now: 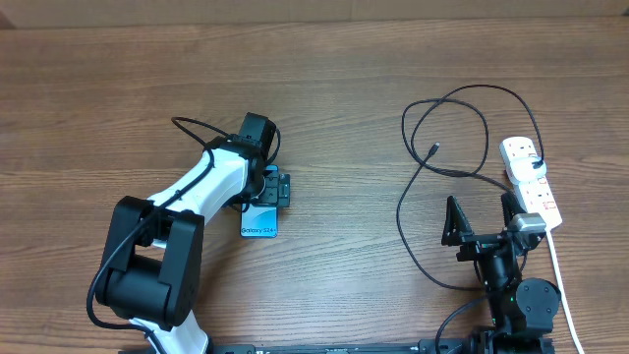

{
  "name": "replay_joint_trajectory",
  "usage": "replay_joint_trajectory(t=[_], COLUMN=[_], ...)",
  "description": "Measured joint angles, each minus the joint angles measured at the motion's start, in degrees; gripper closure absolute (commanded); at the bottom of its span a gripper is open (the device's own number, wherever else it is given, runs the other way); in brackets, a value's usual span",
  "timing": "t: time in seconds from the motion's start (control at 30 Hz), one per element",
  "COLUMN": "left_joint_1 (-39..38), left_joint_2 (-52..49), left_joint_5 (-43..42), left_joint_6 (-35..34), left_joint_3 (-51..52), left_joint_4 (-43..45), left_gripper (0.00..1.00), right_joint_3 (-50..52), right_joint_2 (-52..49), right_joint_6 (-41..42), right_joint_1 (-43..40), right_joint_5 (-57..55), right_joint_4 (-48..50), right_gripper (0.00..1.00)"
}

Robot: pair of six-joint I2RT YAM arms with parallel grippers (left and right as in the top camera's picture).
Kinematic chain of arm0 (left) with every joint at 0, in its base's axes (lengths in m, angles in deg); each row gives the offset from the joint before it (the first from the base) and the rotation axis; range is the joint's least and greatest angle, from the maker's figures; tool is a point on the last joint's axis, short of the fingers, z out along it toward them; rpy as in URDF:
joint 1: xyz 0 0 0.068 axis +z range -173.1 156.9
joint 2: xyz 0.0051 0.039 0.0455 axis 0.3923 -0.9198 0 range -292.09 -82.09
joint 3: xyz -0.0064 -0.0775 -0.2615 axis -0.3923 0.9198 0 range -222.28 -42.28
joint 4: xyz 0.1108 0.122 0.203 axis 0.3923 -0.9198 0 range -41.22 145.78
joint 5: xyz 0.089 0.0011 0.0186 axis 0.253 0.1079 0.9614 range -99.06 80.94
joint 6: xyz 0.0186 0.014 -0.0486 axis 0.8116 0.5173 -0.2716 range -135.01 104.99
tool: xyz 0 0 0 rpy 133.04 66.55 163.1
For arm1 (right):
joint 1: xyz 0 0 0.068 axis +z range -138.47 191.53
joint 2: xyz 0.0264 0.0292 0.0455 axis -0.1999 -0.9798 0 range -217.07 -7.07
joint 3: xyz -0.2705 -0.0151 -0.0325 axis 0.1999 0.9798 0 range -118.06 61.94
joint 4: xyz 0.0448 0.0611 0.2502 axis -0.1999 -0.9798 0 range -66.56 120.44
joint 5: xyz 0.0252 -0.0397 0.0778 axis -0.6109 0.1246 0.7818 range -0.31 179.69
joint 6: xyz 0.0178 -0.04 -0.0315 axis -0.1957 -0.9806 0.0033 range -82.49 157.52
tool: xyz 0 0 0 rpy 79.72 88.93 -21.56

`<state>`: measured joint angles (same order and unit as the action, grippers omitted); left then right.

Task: Plug charger to phone and switch on socket
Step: 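Lower the left gripper and grasp the smartphone's bottom edge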

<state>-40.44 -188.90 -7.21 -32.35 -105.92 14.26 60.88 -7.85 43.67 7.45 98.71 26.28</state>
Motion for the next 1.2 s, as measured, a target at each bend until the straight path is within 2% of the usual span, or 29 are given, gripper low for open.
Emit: replay_joint_trajectory(t=[0.33,0.67,0.8,0.97,1.1,1.2], left_joint_1=[0.2,0.2,0.2,0.2,0.2,0.6], left_joint_2=[0.0,0.1,0.2,0.2,0.2,0.2], left_joint_5=[-0.1,-0.3,-0.4,-0.4,-0.5,-1.0], left_joint_6=[0.0,0.0,0.0,0.2,0.2,-0.1], left_joint_3=[0.2,0.3,0.3,0.3,0.3,0.3], left_joint_4=[-0.2,-0.5,-0.6,-1.0,-1.8,-3.0], left_gripper=[0.02,0.18,0.29,0.24,0.14,0.16], right_joint_3=[0.0,0.0,0.0,0.0,0.0,0.0], right_joint_2=[0.0,0.0,0.0,0.0,0.0,0.0], right_joint_6=[0.0,0.0,0.0,0.0,0.0,0.0], right_joint_1=[0.0,0.0,0.0,0.0,0.0,0.0], right_joint_5=[0.0,0.0,0.0,0.0,0.0,0.0], right_joint_4=[0.0,0.0,0.0,0.0,0.0,0.0], right_gripper=[0.00,0.00,0.00,0.00,0.00,0.00])
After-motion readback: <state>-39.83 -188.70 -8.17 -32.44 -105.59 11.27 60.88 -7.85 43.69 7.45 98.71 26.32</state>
